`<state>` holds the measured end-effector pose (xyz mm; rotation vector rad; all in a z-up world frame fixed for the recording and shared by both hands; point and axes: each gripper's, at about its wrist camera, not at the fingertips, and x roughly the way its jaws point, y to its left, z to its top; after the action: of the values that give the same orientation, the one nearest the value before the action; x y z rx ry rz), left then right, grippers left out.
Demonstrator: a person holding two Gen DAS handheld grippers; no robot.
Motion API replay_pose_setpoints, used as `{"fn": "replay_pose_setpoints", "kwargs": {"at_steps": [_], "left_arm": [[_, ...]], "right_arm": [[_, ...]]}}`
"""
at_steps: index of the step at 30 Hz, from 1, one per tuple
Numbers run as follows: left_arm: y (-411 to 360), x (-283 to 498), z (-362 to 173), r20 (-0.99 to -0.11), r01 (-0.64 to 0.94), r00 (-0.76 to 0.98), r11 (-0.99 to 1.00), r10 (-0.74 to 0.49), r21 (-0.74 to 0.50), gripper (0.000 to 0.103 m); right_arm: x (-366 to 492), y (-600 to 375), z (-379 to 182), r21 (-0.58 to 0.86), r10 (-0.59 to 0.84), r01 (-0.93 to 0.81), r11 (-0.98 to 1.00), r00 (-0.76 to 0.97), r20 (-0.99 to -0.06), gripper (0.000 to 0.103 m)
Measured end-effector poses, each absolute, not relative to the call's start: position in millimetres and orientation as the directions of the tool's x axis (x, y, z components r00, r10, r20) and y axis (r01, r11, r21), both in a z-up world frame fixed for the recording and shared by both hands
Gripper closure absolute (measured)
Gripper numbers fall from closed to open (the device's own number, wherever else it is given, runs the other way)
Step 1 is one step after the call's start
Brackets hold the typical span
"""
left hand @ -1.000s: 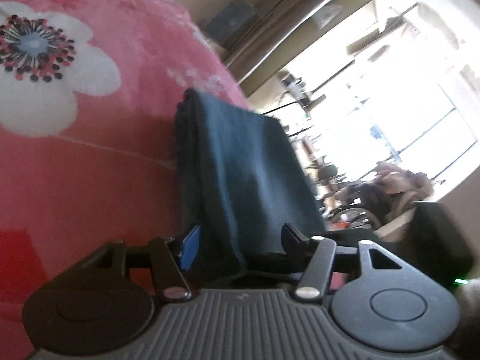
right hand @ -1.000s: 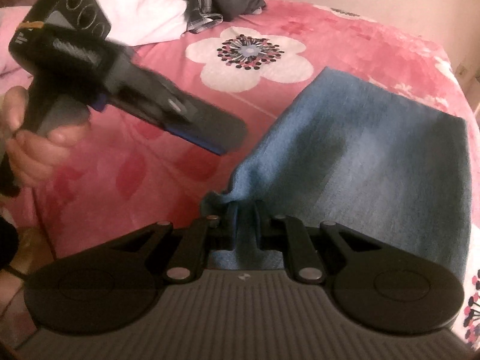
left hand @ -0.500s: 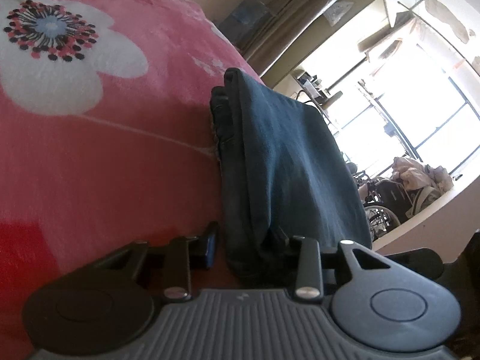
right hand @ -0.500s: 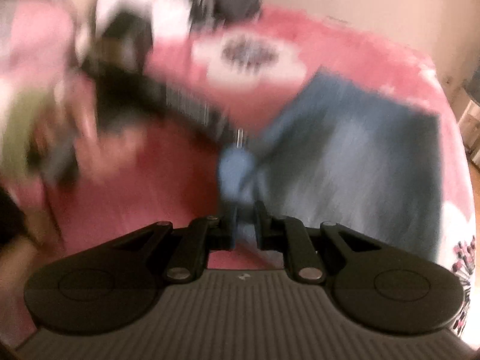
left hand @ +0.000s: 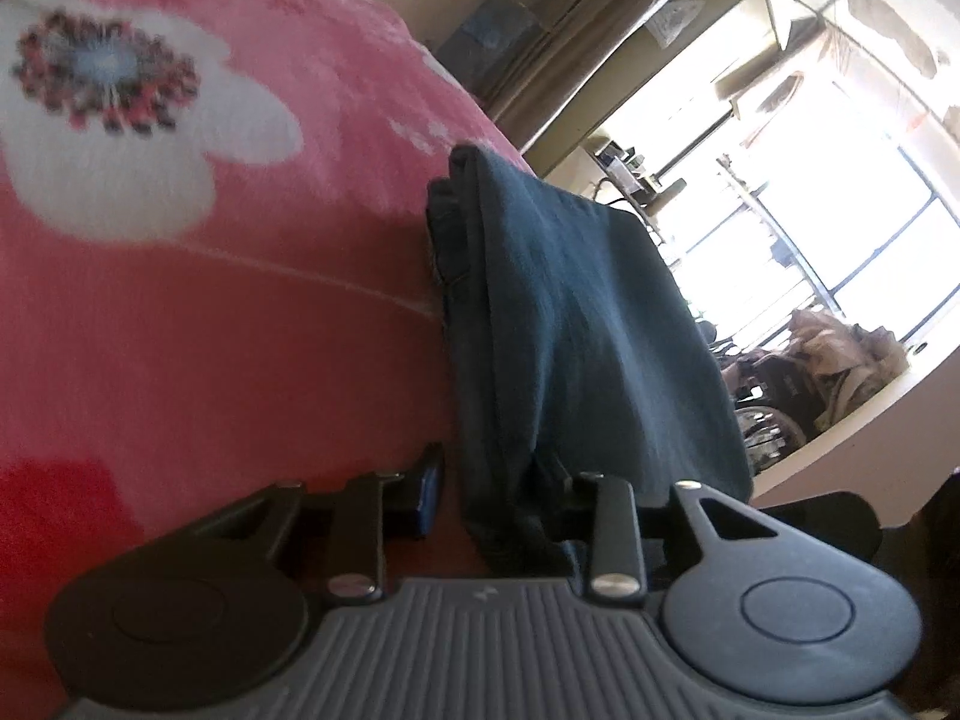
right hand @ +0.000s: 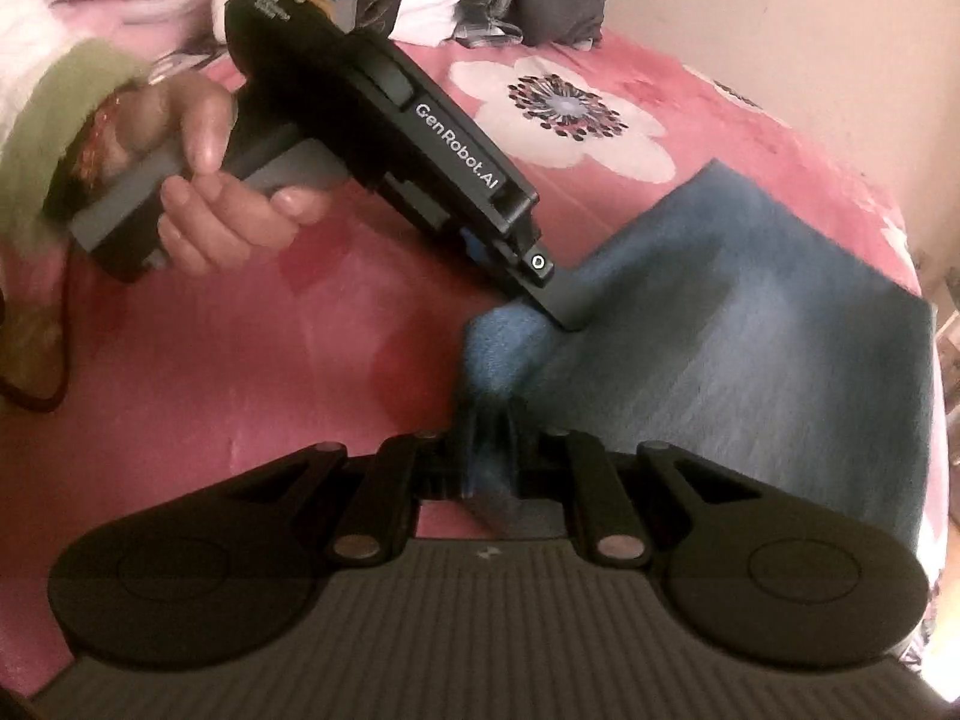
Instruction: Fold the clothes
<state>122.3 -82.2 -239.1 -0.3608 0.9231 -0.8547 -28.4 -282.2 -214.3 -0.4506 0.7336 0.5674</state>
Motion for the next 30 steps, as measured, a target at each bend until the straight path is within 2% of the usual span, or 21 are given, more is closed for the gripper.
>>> {"fn": "replay_pose_setpoints", "kwargs": {"at_steps": [5,8,15,21,26,30], "left_arm": [[-63.7,109.6,-221.6,-0.561,0.502,0.371,0.668,-0.74,-0.549,0.073],[-73.9,99.1,-222.9,-0.583,0.555,0.34,0.658,-0.738,-0.51,0.07],[-96.7,75.3,-226.6,-0.632,0.664,0.274,0.618,-0.725,-0.42,0.07],[-91.9,73.3,-231.3,-0.614,0.635,0.287,0.626,-0.735,-0.452,0.07],[-92.8,72.5,-235.2,-0.611,0.61,0.305,0.643,-0.73,-0.464,0.07],[-94.2,71.2,-234.0,-0.615,0.601,0.308,0.649,-0.726,-0.465,0.07]], "right_arm": [[-34.6,-276.2,-213.0,-0.227,0.297,-0.625,0.747,0.62,-0.727,0.095],[-36.2,-277.8,-211.5,-0.217,0.298,-0.616,0.757,0.622,-0.724,0.095],[-31.6,-275.4,-214.3,-0.208,0.3,-0.609,0.766,0.624,-0.722,0.095],[-19.7,-283.6,-194.5,-0.144,0.334,-0.621,0.771,0.586,-0.738,0.095],[12.8,-290.3,-148.2,-0.113,0.391,-0.589,0.8,0.656,-0.646,0.095],[58.3,-286.1,-153.5,-0.174,0.347,-0.552,0.816,0.708,-0.615,0.095]]}}
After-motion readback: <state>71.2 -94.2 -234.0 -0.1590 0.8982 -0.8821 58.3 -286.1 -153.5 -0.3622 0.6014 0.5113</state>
